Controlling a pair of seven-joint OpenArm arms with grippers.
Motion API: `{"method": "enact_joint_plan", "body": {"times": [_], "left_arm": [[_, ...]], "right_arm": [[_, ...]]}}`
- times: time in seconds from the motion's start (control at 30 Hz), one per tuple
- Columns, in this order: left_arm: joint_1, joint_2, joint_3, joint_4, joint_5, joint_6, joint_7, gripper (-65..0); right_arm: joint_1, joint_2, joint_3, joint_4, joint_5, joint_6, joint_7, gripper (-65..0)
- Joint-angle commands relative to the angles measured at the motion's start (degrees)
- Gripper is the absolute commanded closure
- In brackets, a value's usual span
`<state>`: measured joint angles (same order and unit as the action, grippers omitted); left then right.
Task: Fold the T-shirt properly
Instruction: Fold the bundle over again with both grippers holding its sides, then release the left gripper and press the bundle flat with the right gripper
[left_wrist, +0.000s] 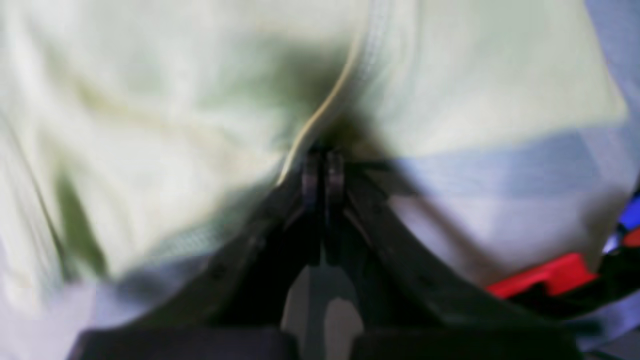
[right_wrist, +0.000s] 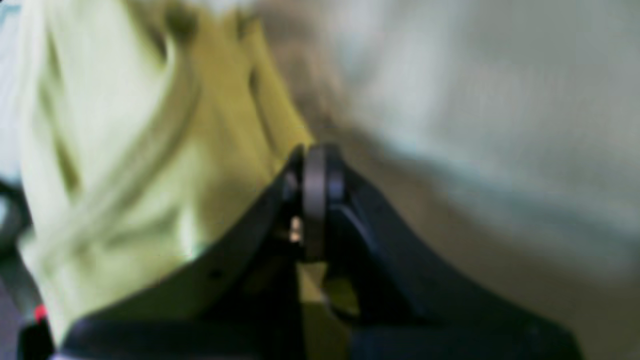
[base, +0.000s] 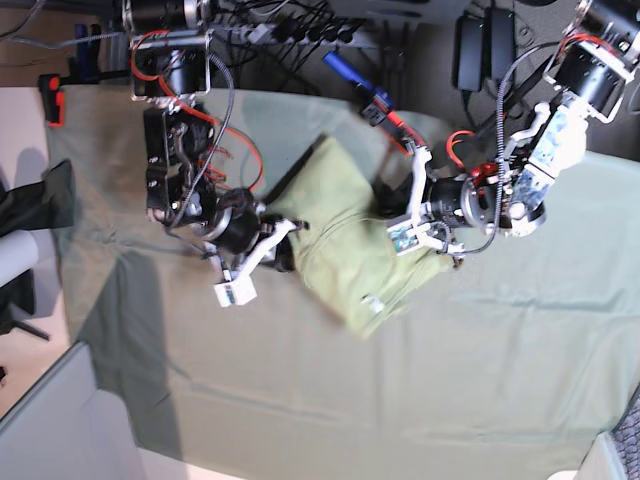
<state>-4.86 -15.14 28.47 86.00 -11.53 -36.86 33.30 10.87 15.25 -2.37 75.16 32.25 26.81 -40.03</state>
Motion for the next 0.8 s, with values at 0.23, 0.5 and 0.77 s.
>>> {"method": "enact_joint_plan", "body": {"times": [0.23, 0.5, 0.77], "left_arm": [[-8.11, -0.11, -0.46, -9.6, 0.68, 0.68, -4.02, 0.0], [-13.55, -0.13, -0.48, -15.58, 0.59, 2.03, -4.81, 0.0], [-12.81, -0.15, -8.41, -11.04, -7.21, 2.93, 0.17, 0.0]], "right_arm": [[-6.1, -0.22, 0.24, 6.8, 5.35, 1.77, 0.5, 0.0], [-10.27, -2.64, 0.24, 13.79, 5.75, 1.77, 0.09, 0.0], [-10.29, -3.02, 4.83, 16.46, 3.15, 1.75, -3.56, 0.0]]}}
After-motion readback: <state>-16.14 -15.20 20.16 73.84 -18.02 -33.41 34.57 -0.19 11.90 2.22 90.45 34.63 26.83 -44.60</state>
